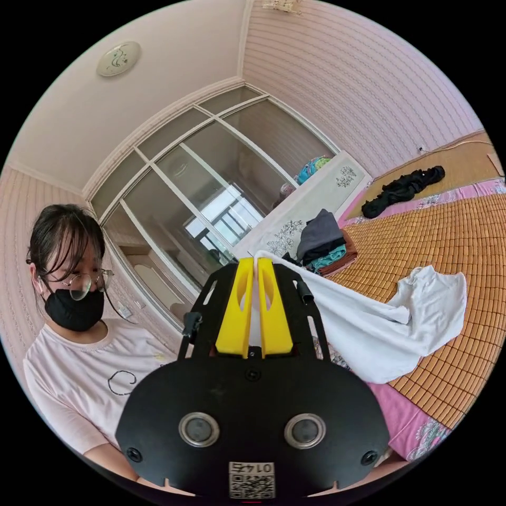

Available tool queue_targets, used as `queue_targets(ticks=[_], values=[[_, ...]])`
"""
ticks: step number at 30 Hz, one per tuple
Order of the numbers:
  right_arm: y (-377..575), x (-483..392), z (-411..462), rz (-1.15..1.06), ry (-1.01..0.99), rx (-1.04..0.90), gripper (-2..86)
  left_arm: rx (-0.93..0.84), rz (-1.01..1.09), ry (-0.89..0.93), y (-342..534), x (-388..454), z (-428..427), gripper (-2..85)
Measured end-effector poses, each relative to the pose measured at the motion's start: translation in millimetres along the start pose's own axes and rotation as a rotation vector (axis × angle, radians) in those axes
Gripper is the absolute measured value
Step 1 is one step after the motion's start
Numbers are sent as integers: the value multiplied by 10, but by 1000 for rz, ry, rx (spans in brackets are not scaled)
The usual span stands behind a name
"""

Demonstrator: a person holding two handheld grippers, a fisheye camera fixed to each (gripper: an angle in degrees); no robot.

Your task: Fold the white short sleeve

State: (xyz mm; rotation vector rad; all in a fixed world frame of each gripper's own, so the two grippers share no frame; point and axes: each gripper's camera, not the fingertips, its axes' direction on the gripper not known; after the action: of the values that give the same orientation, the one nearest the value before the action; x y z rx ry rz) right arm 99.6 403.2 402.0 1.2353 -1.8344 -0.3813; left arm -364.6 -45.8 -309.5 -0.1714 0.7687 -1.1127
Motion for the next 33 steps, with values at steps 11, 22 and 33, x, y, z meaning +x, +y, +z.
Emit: queue_targets(ticks=[11,22,33], values=[[981,160,-1402,300,497,169,6,-267,25,-66,189,-183,478,140],[1601,63,-1748,472,605,186,6,-511,44,95,61,242,1314,136],[1832,-444,-1963,457,597,197,6,-447,-87,238,-170,21,984,-4]])
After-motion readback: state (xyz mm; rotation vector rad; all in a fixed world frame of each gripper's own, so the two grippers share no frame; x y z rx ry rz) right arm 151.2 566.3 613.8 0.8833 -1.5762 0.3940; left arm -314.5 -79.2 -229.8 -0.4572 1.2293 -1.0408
